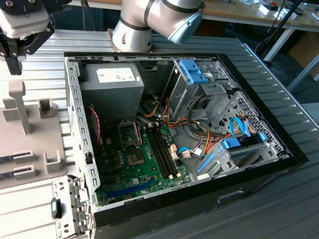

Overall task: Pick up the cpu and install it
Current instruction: 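Reach for the cpu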

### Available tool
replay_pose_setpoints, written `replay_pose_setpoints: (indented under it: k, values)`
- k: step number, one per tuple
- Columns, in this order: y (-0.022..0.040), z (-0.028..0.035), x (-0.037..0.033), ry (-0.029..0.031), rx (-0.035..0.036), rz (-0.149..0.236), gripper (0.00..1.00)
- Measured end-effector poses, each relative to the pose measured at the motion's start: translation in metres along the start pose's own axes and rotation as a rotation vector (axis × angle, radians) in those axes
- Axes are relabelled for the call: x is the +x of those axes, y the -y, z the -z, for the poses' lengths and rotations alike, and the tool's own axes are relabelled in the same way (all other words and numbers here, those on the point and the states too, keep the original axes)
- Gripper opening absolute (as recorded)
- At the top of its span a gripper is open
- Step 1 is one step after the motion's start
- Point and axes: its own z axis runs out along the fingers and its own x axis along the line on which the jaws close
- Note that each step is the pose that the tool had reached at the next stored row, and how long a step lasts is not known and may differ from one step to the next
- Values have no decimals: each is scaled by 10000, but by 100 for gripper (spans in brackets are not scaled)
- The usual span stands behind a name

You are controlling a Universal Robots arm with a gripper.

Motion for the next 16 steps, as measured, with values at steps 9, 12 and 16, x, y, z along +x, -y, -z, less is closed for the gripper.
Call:
replay_pose_setpoints:
  k: [9,12,16]
  values:
    - [5,1,61,1,0,0,11]
    - [6,1,74,1,0,0,11]
    - [7,1,88,1,-1,0,11]
